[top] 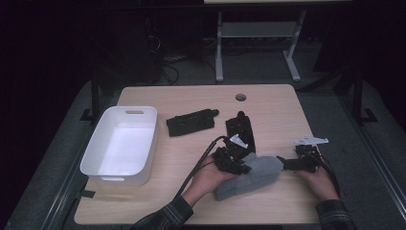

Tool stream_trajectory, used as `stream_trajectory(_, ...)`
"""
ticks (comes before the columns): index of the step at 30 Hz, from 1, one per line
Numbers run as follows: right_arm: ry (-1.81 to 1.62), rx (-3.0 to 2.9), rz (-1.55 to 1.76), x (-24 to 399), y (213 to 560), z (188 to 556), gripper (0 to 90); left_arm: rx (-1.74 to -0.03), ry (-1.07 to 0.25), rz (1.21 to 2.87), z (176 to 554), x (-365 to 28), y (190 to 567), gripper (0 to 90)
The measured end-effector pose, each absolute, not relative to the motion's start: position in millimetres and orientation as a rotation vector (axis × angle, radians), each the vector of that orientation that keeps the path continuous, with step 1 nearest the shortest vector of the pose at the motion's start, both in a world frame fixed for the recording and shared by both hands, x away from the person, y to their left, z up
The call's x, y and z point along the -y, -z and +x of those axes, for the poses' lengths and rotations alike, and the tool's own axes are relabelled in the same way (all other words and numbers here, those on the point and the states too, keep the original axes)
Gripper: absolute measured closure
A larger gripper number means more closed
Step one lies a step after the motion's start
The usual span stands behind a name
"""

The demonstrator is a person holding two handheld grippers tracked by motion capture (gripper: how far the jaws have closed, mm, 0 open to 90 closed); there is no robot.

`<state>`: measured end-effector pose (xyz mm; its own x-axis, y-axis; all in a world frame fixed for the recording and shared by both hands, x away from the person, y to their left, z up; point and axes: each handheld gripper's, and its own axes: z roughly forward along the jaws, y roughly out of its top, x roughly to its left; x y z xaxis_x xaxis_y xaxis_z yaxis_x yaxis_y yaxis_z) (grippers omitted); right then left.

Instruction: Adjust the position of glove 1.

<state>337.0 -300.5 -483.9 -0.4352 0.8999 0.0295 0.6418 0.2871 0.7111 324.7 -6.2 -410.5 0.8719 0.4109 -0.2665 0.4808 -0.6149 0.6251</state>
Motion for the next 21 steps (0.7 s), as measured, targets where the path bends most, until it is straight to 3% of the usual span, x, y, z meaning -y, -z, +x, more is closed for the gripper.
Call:
stream_trajectory(8, -0.936, -2.184, 1.389, 300.5, 483.9, 337.0, 6.8, -0.541, 0.105, 2.272, 331.7, -3.9, 397.2, 38.5)
stream_trajectory(14, -0.937, -2.184, 1.391, 300.4, 483.9, 337.0, 6.7, -0.507, 0.048, 2.238, 351.8, -15.5, 389.9, 29.8)
stream_trajectory(21, -0.937, -2.184, 1.392, 300.4, 483.9, 337.0, 6.7, -0.524, 0.121, 2.249, 370.4, -12.7, 410.3, 22.8)
